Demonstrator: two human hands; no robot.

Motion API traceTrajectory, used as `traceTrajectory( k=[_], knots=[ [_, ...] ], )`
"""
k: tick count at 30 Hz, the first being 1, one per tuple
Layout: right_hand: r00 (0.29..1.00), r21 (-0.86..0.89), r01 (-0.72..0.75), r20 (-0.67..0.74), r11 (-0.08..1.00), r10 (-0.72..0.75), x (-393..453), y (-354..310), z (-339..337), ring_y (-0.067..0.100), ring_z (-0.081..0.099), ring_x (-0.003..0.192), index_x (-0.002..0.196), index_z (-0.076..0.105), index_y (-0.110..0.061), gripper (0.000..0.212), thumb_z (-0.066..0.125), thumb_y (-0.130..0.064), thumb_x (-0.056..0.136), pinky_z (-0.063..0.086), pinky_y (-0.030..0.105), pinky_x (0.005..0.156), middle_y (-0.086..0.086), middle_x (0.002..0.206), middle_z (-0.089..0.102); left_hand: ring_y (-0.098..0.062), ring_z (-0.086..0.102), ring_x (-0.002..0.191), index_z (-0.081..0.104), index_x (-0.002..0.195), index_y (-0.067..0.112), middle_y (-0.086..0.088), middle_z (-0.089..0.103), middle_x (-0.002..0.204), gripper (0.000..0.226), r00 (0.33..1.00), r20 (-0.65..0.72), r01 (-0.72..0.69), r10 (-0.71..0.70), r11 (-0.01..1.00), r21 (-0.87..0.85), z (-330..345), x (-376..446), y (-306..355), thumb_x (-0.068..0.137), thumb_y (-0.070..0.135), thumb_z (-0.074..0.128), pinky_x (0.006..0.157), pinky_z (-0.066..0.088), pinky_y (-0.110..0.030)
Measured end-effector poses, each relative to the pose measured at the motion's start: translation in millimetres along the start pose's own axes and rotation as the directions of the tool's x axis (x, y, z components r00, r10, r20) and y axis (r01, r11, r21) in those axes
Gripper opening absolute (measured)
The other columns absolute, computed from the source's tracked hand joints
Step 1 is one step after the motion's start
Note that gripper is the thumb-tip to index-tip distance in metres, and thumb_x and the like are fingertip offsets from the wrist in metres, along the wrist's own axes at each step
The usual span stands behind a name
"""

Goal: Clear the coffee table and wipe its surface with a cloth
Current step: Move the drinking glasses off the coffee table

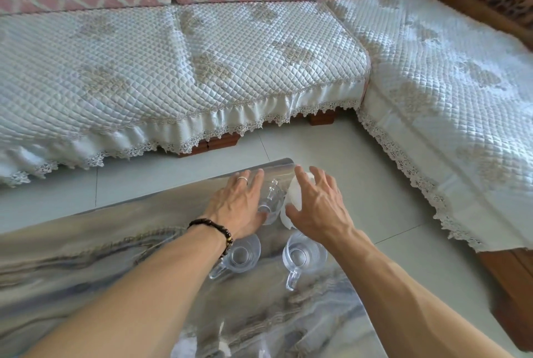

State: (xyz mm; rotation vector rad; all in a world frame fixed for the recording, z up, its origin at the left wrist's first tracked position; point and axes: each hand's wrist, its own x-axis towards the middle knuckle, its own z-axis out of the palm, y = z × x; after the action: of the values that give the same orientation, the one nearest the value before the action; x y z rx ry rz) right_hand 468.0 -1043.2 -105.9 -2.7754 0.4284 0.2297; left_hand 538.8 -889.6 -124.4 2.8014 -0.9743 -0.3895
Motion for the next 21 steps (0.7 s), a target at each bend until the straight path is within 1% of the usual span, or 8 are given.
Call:
traceTrajectory(
  k=[2,4,8,10,13,15,18,21],
  knots=[
    [0.999,-0.03,0.006,-0.033,1.0,-0.007,-5.7,-15.4,-11.4,0.034,0.014,0.145,0.155,0.015,-0.017,0.077,0.057,-0.035,0.093,0.016,0.042,0.119,0.014,0.159,0.018,-0.027,0.029,0.136,0.011,0.148,0.012,-0.013,0.032,0.146,0.076,0.998,-0.048,-0.047,0.049,0.998,0.034,-16.5,-17.8,-10.5,0.092,0.045,0.051,0.104,0.037,-0.038],
    [0.996,-0.054,0.049,-0.074,0.997,-0.053,-11.8,-37.7,-24.1,0.035,0.01,0.147,0.155,0.016,-0.016,0.075,0.055,-0.032,0.094,0.012,0.042,0.12,0.015,0.159,0.017,-0.029,0.021,0.14,0.012,0.149,0.011,-0.013,0.03,0.148,0.075,0.995,-0.079,-0.05,0.056,0.995,0.082,-33.8,-38.3,-25.8,0.094,0.049,0.046,0.113,0.026,-0.039],
    [0.97,-0.146,0.189,-0.129,0.971,-0.208,-26.3,-104.7,-47.2,0.035,0.003,0.149,0.155,0.011,-0.016,0.076,0.053,-0.029,0.093,0.006,0.048,0.121,0.015,0.162,0.01,-0.031,0.006,0.146,0.009,0.151,0.012,-0.014,0.022,0.155,0.074,0.991,-0.135,0.033,-0.012,0.988,0.154,-76.7,-93.0,-66.7,0.096,0.055,0.034,0.118,0.012,-0.044],
    [0.944,-0.172,0.255,-0.167,0.952,-0.283,-36.8,-147.6,-57.1,0.035,-0.003,0.151,0.156,0.009,-0.016,0.078,0.053,-0.027,0.093,-0.001,0.052,0.122,0.015,0.164,0.005,-0.029,-0.002,0.147,0.005,0.152,0.014,-0.011,0.013,0.159,0.074,0.986,-0.15,0.095,-0.07,0.982,0.163,-98.9,-125.9,-91.5,0.095,0.06,0.021,0.119,0.006,-0.046],
    [0.887,-0.215,0.373,-0.202,0.903,-0.415,-58.6,-225.7,-72.7,0.033,-0.012,0.15,0.157,0.005,-0.016,0.076,0.05,-0.029,0.097,-0.013,0.052,0.117,0.013,0.165,-0.005,-0.027,-0.003,0.147,0.006,0.152,0.015,-0.01,0.012,0.159,0.087,0.968,-0.211,0.159,-0.132,0.981,0.112,-134.1,-186.6,-137.8,0.082,0.065,-0.003,0.119,0.005,-0.046],
    [0.862,-0.224,0.418,-0.207,0.881,-0.462,-71.7,-267.7,-81.4,0.031,-0.016,0.15,0.157,0.0,-0.017,0.074,0.045,-0.032,0.099,-0.019,0.047,0.113,0.011,0.165,-0.01,-0.029,0.003,0.147,0.013,0.152,0.012,-0.011,0.018,0.158,0.091,0.953,-0.25,0.201,-0.172,0.975,0.098,-149.3,-217.6,-164.7,0.079,0.065,-0.004,0.119,0.009,-0.047],
    [0.816,-0.233,0.487,-0.223,0.842,-0.533,-107.5,-350.8,-87.3,0.029,-0.016,0.15,0.157,-0.001,-0.018,0.071,0.04,-0.034,0.101,-0.016,0.047,0.116,0.008,0.165,-0.011,-0.027,-0.001,0.147,0.01,0.152,0.013,-0.009,0.015,0.159,0.09,0.931,-0.281,0.267,-0.232,0.959,0.091,-175.5,-285.6,-215.5,0.079,0.064,-0.006,0.119,0.006,-0.047],
    [0.808,-0.221,0.501,-0.226,0.837,-0.543,-139.7,-424.3,-82.8,0.028,-0.014,0.151,0.157,0.002,-0.018,0.068,0.038,-0.036,0.102,-0.011,0.049,0.119,0.007,0.165,-0.009,-0.024,-0.009,0.147,0.008,0.152,0.016,-0.007,0.01,0.16,0.089,0.907,-0.324,0.301,-0.268,0.952,0.055,-191.5,-347.5,-262.1,0.079,0.064,-0.005,0.119,0.0,-0.047]
  ],
)
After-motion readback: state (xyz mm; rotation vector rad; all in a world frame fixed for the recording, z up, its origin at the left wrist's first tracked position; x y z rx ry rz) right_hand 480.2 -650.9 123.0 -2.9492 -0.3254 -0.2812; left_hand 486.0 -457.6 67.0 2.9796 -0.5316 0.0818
